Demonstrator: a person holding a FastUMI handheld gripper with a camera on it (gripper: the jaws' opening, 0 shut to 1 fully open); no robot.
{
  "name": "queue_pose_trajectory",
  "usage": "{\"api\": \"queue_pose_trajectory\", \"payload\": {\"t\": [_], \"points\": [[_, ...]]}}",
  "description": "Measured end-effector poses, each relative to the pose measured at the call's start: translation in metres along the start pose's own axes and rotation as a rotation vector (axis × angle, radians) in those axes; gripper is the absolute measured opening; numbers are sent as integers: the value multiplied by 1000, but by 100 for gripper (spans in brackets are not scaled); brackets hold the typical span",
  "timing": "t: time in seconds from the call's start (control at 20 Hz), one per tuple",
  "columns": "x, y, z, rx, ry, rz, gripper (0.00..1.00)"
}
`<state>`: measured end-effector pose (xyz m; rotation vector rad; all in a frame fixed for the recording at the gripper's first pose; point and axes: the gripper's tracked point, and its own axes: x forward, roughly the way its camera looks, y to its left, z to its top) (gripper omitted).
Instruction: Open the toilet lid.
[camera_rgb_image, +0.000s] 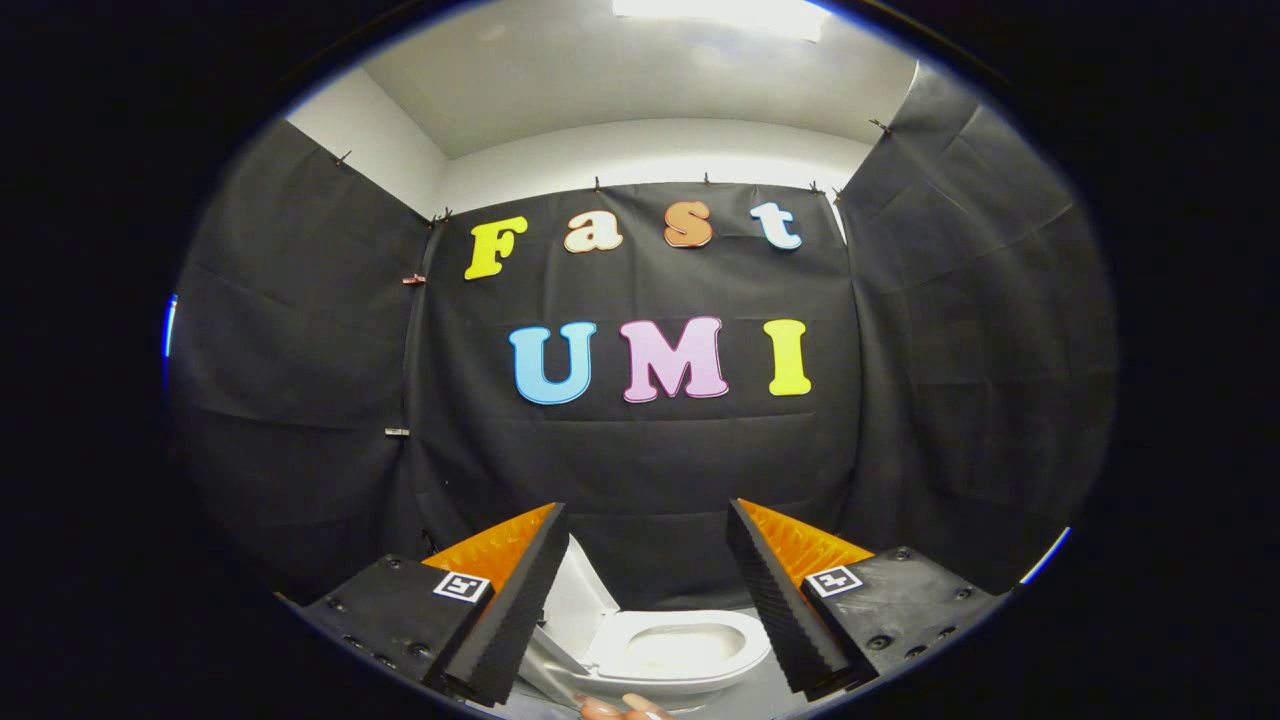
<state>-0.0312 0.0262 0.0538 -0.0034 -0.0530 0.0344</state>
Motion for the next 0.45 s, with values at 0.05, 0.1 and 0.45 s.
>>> {"api": "queue_pose_trajectory", "payload": {"t": [0.05, 0.1, 0.45], "points": [[1, 0, 0, 1, -2, 0, 99], [1, 0, 0, 2, -2, 0, 99], [-1, 0, 1, -1, -3, -1, 99]]}}
